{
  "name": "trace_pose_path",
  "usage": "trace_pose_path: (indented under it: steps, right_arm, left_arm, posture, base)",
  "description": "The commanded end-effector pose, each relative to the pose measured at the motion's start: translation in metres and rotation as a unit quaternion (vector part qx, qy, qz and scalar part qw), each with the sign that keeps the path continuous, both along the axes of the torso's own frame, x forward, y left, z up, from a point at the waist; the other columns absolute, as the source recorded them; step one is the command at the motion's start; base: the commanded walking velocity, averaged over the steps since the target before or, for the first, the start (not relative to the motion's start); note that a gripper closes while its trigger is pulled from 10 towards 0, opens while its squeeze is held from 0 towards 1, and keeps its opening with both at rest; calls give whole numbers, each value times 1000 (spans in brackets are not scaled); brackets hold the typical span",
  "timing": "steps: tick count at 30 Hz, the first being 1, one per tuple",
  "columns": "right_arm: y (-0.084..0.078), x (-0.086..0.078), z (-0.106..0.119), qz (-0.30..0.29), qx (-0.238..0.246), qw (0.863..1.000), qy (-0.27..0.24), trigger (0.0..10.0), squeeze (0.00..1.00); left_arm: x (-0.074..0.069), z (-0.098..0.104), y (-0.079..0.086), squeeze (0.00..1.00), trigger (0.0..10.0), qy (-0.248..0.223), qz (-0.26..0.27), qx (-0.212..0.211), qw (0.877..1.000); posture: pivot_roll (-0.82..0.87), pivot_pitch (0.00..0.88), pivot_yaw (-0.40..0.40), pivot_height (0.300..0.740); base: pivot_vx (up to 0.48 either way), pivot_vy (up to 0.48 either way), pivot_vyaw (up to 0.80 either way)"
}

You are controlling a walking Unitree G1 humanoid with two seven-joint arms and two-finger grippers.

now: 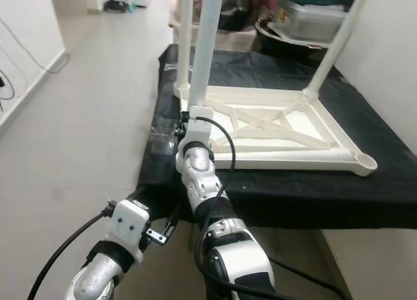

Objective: Building children table

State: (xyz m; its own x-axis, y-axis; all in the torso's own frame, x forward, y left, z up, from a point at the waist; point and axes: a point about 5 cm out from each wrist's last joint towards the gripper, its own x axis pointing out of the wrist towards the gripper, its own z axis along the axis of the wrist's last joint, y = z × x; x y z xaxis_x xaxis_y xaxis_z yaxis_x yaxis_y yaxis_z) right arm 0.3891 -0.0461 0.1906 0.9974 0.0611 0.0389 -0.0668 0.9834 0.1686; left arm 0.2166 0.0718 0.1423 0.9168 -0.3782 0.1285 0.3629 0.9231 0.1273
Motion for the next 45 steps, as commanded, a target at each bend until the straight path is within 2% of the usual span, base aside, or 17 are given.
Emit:
trace_pose_path:
  steps: [1,2,6,7,10,11,14,18,22,27,28,33,34,35,36,41,45]
  right_arm:
    - [4,-4,-9,0,22,1000,18,10000,0]
    - [6,-5,-8,0,26,1000,12,10000,1000]
    - [6,-6,-5,-9,24,1000,-3,10000,1000]
    - [6,-6,-4,-7,29,1000,-5,10000,0]
    - [7,-7,-3,-1,38,999,-6,10000,0]
    - [-4,-11,-4,29,43,998,-38,10000,0]
    - [-7,-13,-4,38,43,997,-48,10000,0]
    - [-30,-35,-23,113,49,990,-66,10000,0]
    - [-48,-54,-38,129,20,989,-65,10000,0]
    - [-52,-60,-41,128,13,990,-66,10000,0]
    - [-53,-62,-42,127,8,989,-70,10000,1000]
    - [-64,-74,-51,115,-20,991,-64,10000,1000]
    - [-68,-78,-54,114,-30,991,-59,10000,851]
    - [-68,-78,-54,114,-30,991,-59,10000,851]
    - [-73,-86,-60,110,-40,992,-49,10000,0]
    - [-85,-119,-83,90,-58,994,3,10000,0]
    - [-85,-124,-88,79,-61,995,14,10000,0]
  left_arm:
    - [-1,-4,-1,0,10000,8,0,4,1000]
    - [-1,-4,-1,0,10000,8,1,4,1000]
    - [-1,-4,0,0,10000,8,3,5,1000]
    - [-1,-4,0,0,10000,8,3,5,1000]
    - [-1,-4,0,0,10000,8,2,4,1000]
    - [0,-4,0,0,10000,8,2,5,1000]
    - [0,-4,0,0,10000,8,1,6,1000]
    - [1,-5,1,0,10000,8,1,6,1000]
    - [2,-6,1,0,10000,9,-2,7,1000]
    - [3,-7,1,0,10000,10,-2,8,1000]
    - [3,-6,1,0,10000,9,-3,8,1000]
    - [3,-8,3,0,10000,12,0,11,1000]
    - [4,-9,4,0,10000,14,1,12,1000]
    - [4,-9,4,0,10000,14,1,12,1000]
    - [4,-12,5,0,10000,23,6,9,1000]
    - [10,-26,16,0,10000,77,42,-9,996]
    - [11,-31,16,0,10000,91,39,-5,995]
  posture:
    - [122,111,-115,740]
    - [122,112,-117,740]
    - [122,112,-118,740]
    - [118,112,-117,740]
    - [118,112,-117,740]
    - [117,112,-118,740]
    - [117,112,-118,740]
    - [99,109,-110,740]
    - [92,106,-103,740]
    - [88,104,-100,740]
    - [90,102,-100,740]
    - [90,96,-103,740]
    - [90,96,-103,740]
    - [90,96,-103,740]
    - [88,96,-101,740]
    - [75,83,-85,740]
    - [72,74,-80,740]
  base:
    - [0,0,0]
    - [0,0,0]
    - [0,0,0]
    - [0,0,0]
    - [0,0,0]
    - [0,0,0]
    - [0,0,0]
    - [0,0,0]
    - [0,0,0]
    - [0,0,0]
    - [0,0,0]
    - [0,0,0]
    - [0,0,0]
    - [0,0,0]
    - [0,0,0]
    - [0,0,0]
    - [0,0,0]
